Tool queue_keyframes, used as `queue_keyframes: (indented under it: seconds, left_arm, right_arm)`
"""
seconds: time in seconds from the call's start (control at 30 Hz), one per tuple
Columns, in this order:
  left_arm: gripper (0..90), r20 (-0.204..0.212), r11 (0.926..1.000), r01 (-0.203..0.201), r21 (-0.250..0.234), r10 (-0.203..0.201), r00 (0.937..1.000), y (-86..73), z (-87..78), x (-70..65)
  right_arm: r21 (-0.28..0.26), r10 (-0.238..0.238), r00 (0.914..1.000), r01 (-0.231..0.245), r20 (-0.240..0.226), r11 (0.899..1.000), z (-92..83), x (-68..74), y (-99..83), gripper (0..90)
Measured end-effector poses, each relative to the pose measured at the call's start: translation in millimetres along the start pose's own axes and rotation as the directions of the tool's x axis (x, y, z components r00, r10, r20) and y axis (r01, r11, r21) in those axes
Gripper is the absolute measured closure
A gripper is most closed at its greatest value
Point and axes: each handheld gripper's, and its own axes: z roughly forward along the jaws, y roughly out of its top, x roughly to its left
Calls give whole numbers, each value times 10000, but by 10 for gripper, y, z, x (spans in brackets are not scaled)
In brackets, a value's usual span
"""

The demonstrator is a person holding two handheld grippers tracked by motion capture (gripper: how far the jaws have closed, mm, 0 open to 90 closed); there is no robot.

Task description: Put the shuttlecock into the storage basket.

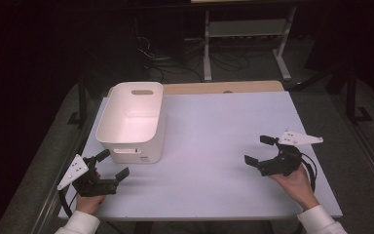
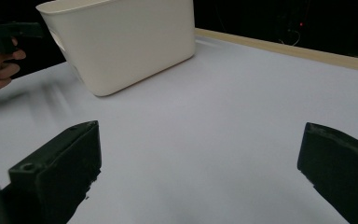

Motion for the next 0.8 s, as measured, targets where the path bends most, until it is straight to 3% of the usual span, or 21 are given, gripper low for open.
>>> queue_keyframes:
  seconds: [0.37,0.8]
  left_arm:
    - [0,47,9999,70,-125,-70,10000,-1,-2,-10]
    - [0,90,9999,39,-133,-38,10000,2,-12,-15]
  right_arm:
    - [-869,-39,9993,71,366,9962,-203,-53,-159,0]
    - [-1227,29,9977,54,670,9924,-368,-76,-283,0]
